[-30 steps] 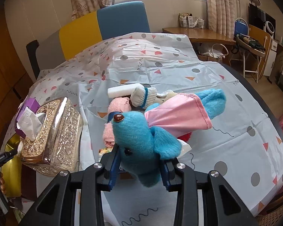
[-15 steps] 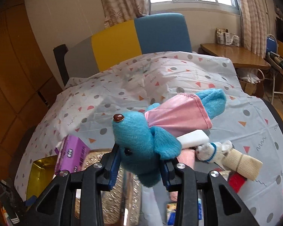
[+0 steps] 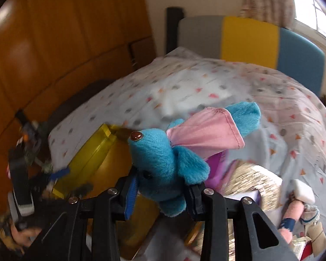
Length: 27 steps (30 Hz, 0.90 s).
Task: Organize soft objects
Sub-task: 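Drop the knit item in the gold tray while right tool places the blue elephant beside it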
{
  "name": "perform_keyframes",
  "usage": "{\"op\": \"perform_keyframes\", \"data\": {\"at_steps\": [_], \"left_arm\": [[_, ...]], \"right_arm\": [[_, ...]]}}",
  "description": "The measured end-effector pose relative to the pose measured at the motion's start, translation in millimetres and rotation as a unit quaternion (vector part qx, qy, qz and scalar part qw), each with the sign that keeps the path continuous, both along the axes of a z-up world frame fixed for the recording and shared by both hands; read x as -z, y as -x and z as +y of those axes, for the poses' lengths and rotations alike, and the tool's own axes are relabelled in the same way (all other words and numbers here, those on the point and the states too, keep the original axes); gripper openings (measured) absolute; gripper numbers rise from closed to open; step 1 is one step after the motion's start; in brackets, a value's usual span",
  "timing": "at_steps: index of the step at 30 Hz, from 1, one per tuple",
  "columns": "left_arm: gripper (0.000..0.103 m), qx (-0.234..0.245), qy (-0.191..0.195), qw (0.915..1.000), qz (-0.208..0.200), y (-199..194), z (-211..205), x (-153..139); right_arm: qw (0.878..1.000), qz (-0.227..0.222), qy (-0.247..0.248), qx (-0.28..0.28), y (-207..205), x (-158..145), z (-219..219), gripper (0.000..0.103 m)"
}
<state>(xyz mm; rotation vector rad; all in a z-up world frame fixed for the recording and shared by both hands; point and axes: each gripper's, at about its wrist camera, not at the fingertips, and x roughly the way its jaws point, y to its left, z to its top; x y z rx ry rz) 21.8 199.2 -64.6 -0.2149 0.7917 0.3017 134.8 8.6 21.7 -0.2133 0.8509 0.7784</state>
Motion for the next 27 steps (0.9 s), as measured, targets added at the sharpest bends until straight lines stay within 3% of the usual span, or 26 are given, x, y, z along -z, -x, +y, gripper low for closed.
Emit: {"op": "perform_keyframes", "data": {"at_steps": [7,14,21,27], "left_arm": [[0.088,-0.014,-0.002,0.9998,-0.012,7,7,-5],[0.092,-0.020,-0.013,0.9995,-0.020,14,6,-9],[0.092,-0.020,-0.022,0.9992,-0.026,17,4,-11],[0.093,-0.022,-0.028,0.9990,-0.028,18,0,-13]], "right_arm": [[0.990,0.011,0.095,-0.099,53,59,47,0.037],[0.985,0.022,0.146,-0.086,46,100,59,0.044],[0.988,0.037,0.143,-0.048,32,114,54,0.055],[0.992,0.029,0.116,-0.029,35,102,41,0.067]]}}
